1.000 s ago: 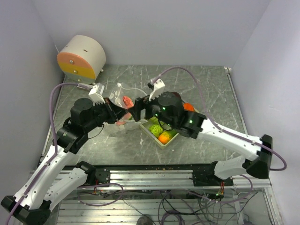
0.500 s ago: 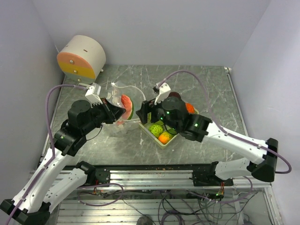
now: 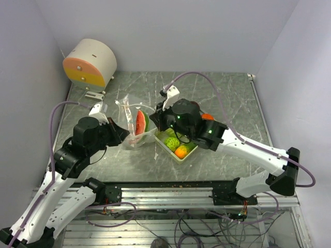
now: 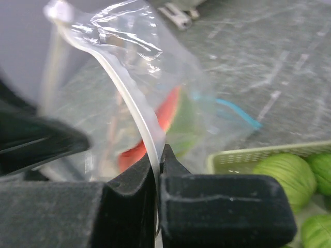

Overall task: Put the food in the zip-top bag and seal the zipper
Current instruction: Adjust the zipper food storage bag at the center of the board.

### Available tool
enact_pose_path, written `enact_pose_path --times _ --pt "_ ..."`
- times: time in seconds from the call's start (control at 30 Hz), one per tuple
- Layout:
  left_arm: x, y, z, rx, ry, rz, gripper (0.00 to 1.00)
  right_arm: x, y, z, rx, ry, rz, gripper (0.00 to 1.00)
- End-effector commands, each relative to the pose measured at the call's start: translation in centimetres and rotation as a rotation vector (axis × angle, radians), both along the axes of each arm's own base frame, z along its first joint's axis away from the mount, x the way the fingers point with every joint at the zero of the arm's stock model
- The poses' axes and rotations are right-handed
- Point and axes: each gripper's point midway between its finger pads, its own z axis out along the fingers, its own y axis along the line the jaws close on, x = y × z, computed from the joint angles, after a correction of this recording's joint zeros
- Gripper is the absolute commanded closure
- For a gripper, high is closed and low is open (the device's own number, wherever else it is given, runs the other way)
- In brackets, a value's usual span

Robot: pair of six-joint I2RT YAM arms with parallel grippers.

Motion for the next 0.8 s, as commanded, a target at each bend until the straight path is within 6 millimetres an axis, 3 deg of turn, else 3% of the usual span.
enact_pose_path --times 0.0,0.1,0.17,0.27,0.33,0.4,0.47,0.57,0.6,0.7,0.77 --pt "-0.6 3.9 -3.0 0.172 0.100 0.140 0.93 -5.6 1.4 5.9 0.123 0.017 0.314 1.00" --pt "-0.9 4.3 -2.8 0.179 0.101 0.147 0.93 -6.7 1.3 2.8 0.068 0.109 0.347 1.00" --pt "-1.0 4.8 -1.5 0.180 0.069 0.168 0.93 -7.1 0.7 0.3 0.028 0.153 0.341 1.00" --pt "-1.1 6.1 2.3 0.181 -0.026 0.207 0.93 -8.3 0.3 -0.5 0.033 0.162 0.390 1.00" --pt "-1.2 5.8 4.2 0.157 -0.076 0.188 0.93 -8.6 0.1 -0.8 0.036 0.164 0.401 1.00" --pt "-1.6 4.5 4.1 0.118 -0.073 0.125 0.93 -8.2 -0.2 -2.0 0.011 0.181 0.370 1.00" --pt "-1.8 2.8 1.7 0.071 -0.011 0.063 0.93 -8.0 -0.3 -3.6 -0.016 0.208 0.343 1.00" --pt "-2.0 1.2 -4.1 0.010 0.116 0.038 0.93 -7.1 -0.7 -5.5 -0.051 0.228 0.275 0.92" --pt "-2.2 0.8 -4.9 -0.017 0.130 0.026 0.93 -6.3 -1.2 -6.0 -0.069 0.225 0.225 0.89" --pt "-2.5 1.1 -4.0 -0.057 0.077 0.042 0.93 -5.1 -2.4 -6.0 -0.096 0.205 0.137 0.65" --pt "-2.5 2.0 -2.3 -0.051 0.016 0.069 0.93 -4.3 -3.4 -5.1 -0.093 0.172 0.078 0.41"
